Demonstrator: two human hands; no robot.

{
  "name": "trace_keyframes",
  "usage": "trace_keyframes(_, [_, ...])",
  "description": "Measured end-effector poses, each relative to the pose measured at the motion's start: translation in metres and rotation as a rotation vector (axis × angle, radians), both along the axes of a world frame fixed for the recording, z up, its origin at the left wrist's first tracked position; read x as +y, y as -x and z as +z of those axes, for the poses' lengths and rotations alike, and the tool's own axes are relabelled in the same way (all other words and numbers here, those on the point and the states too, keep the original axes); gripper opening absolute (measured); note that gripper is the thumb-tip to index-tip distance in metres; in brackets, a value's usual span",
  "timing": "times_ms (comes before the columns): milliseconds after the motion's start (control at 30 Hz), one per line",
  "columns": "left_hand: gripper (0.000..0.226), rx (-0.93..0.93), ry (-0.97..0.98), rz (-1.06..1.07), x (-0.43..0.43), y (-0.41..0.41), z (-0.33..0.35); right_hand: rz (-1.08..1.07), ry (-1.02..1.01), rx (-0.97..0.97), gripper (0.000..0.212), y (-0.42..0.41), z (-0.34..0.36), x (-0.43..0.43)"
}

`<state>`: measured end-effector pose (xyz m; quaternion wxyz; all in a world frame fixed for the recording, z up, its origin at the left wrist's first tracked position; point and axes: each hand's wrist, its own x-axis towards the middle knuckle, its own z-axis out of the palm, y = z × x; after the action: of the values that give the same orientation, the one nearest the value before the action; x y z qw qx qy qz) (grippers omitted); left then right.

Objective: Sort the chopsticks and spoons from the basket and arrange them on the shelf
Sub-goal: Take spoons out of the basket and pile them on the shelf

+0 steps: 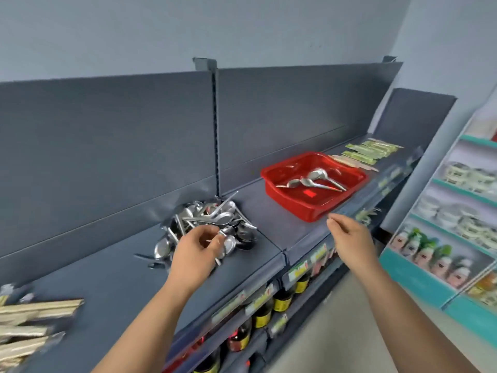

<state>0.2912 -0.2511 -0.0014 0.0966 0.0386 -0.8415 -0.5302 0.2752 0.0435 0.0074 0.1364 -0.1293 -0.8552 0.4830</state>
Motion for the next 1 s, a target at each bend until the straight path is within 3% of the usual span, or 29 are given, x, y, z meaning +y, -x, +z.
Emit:
trace_keyframes(233, [0.008, -0.004, -0.089, -0.095, 0.134, 0.099, 0.006, -0.042, -0.086, -0.003, 0.033, 0.060, 0.009, 0.138])
trace_keyframes(433, [0.006, -0.024, -0.027, -0.122, 0.191, 0.183, 0.007, 0.011, -0.045, -0.017, 0.033, 0.131, 0.004, 0.195])
trace_keyframes(700, [0.029, -0.095, 0.279, -0.142, 0.223, 0.306, -0.013, 0.154, -0.039, -0.004, 0.027, 0.251, -0.004, 0.214])
trace_keyframes(900, [0.041, -0.288, 0.626, -0.194, 0.228, 0.368, -0.040, 0.259, -0.119, -0.147, 0.027, 0.316, -0.025, 0.210])
trace_keyframes(1000, [0.033, -0.369, 0.721, -0.182, 0.229, 0.382, -0.049, 0.337, -0.195, -0.260, 0.030, 0.342, -0.037, 0.204])
